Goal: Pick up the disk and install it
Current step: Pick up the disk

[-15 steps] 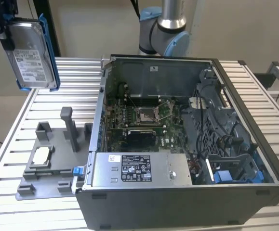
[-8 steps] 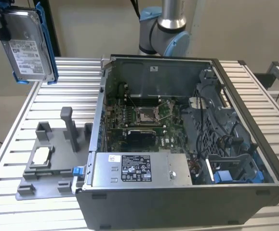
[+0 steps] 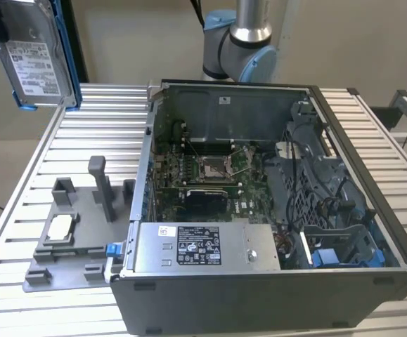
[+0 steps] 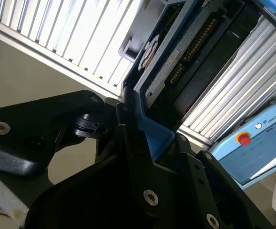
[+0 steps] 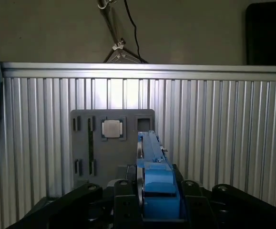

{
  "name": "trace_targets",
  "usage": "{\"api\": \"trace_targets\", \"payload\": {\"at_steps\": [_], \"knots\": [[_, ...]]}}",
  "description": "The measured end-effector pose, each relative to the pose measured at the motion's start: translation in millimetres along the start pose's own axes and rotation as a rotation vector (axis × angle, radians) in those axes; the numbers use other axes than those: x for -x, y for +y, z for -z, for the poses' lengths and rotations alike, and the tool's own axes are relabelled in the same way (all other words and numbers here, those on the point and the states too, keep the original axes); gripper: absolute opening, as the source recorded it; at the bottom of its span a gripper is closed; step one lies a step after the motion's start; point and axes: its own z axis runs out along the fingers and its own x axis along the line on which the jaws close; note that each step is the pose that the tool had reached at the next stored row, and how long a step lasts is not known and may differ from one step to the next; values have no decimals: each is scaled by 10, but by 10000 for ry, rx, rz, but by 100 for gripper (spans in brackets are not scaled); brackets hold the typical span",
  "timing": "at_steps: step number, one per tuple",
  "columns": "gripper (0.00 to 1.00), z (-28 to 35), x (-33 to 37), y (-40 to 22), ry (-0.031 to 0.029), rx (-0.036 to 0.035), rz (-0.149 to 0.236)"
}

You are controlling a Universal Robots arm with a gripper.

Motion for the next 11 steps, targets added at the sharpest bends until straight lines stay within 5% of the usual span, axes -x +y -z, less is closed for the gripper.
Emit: {"api": "trace_targets", "payload": {"at_steps": [4, 11], "knots": [[0, 89, 1, 1, 1, 1, 0], [0, 98, 1, 1, 0, 0, 1]]}}
